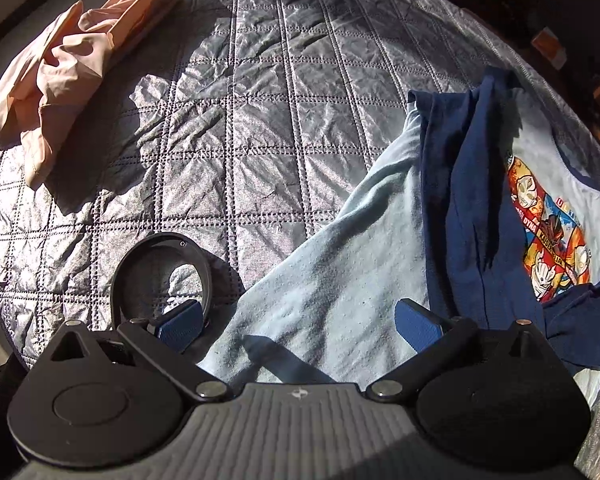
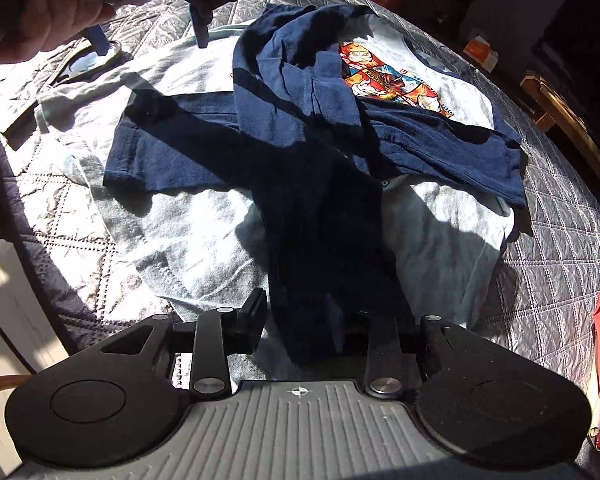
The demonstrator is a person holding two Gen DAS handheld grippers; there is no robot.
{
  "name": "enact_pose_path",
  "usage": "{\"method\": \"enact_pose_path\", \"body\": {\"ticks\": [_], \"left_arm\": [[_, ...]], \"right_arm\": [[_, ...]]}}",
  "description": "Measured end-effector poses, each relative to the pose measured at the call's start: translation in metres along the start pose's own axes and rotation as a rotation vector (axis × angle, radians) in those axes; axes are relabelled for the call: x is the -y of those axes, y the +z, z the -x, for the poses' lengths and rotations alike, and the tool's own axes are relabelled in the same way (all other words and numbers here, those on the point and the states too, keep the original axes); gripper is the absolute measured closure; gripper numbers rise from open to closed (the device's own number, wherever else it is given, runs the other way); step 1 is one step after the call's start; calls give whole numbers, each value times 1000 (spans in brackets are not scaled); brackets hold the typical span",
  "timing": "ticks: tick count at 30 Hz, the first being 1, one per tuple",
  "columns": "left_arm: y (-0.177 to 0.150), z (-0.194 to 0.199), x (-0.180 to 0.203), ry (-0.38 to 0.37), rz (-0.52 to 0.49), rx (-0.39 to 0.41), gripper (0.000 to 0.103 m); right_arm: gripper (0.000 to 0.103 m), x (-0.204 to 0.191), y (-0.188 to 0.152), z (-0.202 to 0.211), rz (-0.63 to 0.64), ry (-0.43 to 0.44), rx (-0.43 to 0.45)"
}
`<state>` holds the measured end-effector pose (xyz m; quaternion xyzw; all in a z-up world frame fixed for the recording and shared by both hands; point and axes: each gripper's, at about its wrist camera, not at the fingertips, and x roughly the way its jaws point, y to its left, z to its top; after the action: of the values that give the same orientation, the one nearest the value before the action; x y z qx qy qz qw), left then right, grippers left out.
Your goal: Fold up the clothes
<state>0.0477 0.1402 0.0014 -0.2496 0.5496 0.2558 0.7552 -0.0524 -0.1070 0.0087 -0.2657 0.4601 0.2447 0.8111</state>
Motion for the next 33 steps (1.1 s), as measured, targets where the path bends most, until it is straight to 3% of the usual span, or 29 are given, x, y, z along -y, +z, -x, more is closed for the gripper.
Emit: {"method": "enact_pose_path", "body": {"ticks": [3,4,5,9,10,11,14,16,17,20,23,24,25,26,33], "left_arm": [[0,-1,1,-2,-2,-4,1],[0,-1,1,-1,0,-5,1],[-1,-1,1,-2,2,-7,1],[-1,-2,2,-7,-2,-10,1],[-2,-2,3,-9,-4,-12,1],[-2,-2,3,-11,-6,-15,1],[-2,-3,3,-12,-3,-20,1],[-1,-3,2,-12,2,-19,1],[-1,-3,1,-12,5,-18,1],[-2,-3,2,-13,-3,-18,1],[-2,-4,3,-12,-5,-21,1],[-2,-4,3,-11,-4,-22,1],[-2,-4,3,-10,-2,-22,1],[-3,-5,3,-10,-2,-23,1],[-7,-7,6,-15,-14,-35,1]], "right_arm": [[66,5,-6,1,-19,22,-16],[87,6,-8,1,-42,26,-22],[98,8,-10,1,-65,30,-29],[98,14,-10,4,-158,124,-45],[94,18,-10,4,-180,159,-54],[83,23,-10,5,-203,194,-62],[58,55,-11,20,-395,293,46],[50,76,-12,20,-501,262,70],[53,88,-13,17,-551,238,73],[62,91,-12,-3,-487,134,22],[63,89,-14,-15,-485,129,16],[67,87,-14,-17,-478,123,14],[94,84,-14,-15,-460,117,20],[99,81,-14,-13,-442,110,27],[99,87,-18,19,-486,55,123]]}}
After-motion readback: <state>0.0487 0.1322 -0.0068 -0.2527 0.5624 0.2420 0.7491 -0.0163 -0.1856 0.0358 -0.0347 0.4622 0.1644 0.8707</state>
